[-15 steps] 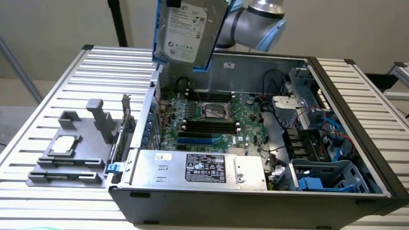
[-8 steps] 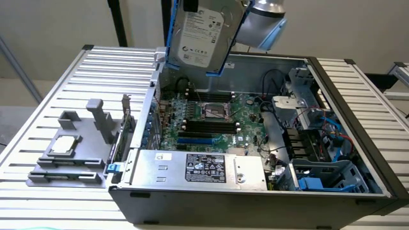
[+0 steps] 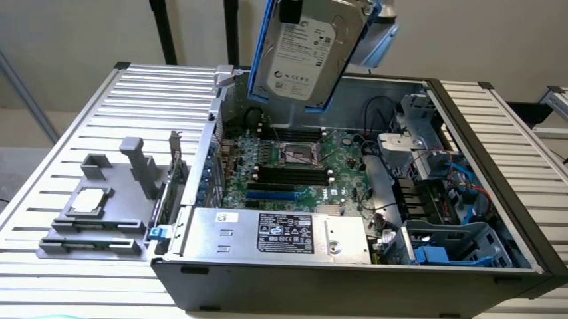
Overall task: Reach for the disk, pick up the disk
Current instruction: 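Pick up the disk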
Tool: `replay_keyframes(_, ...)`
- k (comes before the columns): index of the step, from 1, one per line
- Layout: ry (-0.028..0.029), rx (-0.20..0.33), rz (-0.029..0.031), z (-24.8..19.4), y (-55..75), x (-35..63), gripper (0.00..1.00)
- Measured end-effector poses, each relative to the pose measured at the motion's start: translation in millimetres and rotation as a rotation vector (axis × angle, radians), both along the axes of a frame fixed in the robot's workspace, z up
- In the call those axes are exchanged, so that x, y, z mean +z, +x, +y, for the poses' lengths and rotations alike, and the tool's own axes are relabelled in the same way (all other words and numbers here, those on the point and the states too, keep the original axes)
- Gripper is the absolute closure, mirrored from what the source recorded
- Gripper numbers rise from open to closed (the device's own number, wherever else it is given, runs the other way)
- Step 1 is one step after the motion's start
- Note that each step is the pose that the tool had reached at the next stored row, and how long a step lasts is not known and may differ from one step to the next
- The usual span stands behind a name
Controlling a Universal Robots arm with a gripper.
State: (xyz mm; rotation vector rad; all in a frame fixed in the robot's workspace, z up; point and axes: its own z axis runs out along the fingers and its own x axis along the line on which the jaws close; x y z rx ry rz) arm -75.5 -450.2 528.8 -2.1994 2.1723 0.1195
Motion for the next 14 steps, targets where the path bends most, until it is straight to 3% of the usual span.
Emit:
replay_keyframes(4,0.0010,0.000,-0.0009,-8.2,14.6,0.0,0.67)
replay_keyframes(7,0.0016,0.000,-0.0071,-14.7,22.7,0.0,0.67)
replay_keyframes(10,0.0021,0.000,-0.0193,-21.5,29.5,-0.1,0.67)
replay_keyframes(14,0.0026,0.000,-0.0463,-30.3,36.4,-0.4,0.67)
